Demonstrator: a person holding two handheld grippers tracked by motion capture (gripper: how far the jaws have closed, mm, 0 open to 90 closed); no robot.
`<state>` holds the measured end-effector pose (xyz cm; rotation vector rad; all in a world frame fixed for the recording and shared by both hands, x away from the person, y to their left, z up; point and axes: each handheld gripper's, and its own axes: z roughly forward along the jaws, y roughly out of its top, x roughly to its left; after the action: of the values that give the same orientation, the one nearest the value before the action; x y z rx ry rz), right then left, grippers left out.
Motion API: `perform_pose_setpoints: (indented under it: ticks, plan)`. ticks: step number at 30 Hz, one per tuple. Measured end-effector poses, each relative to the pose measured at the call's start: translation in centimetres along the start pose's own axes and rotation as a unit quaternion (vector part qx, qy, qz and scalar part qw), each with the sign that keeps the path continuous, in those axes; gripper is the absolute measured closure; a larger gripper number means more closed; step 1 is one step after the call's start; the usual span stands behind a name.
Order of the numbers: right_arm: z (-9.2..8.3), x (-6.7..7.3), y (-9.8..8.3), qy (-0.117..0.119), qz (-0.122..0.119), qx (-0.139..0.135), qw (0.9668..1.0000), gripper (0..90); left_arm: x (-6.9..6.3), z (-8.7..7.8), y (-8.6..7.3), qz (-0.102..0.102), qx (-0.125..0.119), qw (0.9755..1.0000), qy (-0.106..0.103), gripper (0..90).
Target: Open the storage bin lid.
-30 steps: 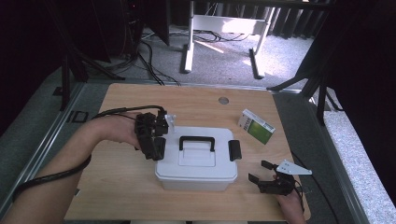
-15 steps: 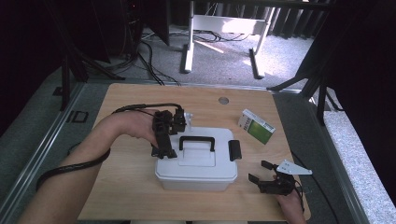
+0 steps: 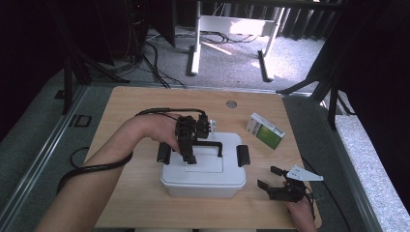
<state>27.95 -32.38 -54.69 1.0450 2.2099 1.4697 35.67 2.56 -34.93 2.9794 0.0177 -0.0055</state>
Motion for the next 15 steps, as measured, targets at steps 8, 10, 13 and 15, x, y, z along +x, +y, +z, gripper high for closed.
perform_pose_setpoints:
  ticks: [8,10,13,15]
  plan:
    - [0.0,0.0,0.0,0.001,-0.001,0.000,1.0000,13.0,0.4,0.7,1.8,0.003,0.004,1.0000,-0.005,30.9]
    - [-0.1,0.1,0.0,0.003,0.000,-0.003,1.0000,13.0,0.7,0.8,2.0,0.001,0.005,1.0000,-0.005,38.5]
    - [-0.1,0.0,0.0,0.003,0.001,-0.005,1.0000,13.1,1.0,1.1,2.2,-0.001,0.010,0.9999,-0.008,48.2]
    - [-0.1,0.0,0.0,0.003,0.000,-0.005,1.0000,13.0,1.3,1.3,2.3,-0.003,0.014,0.9998,-0.011,50.9]
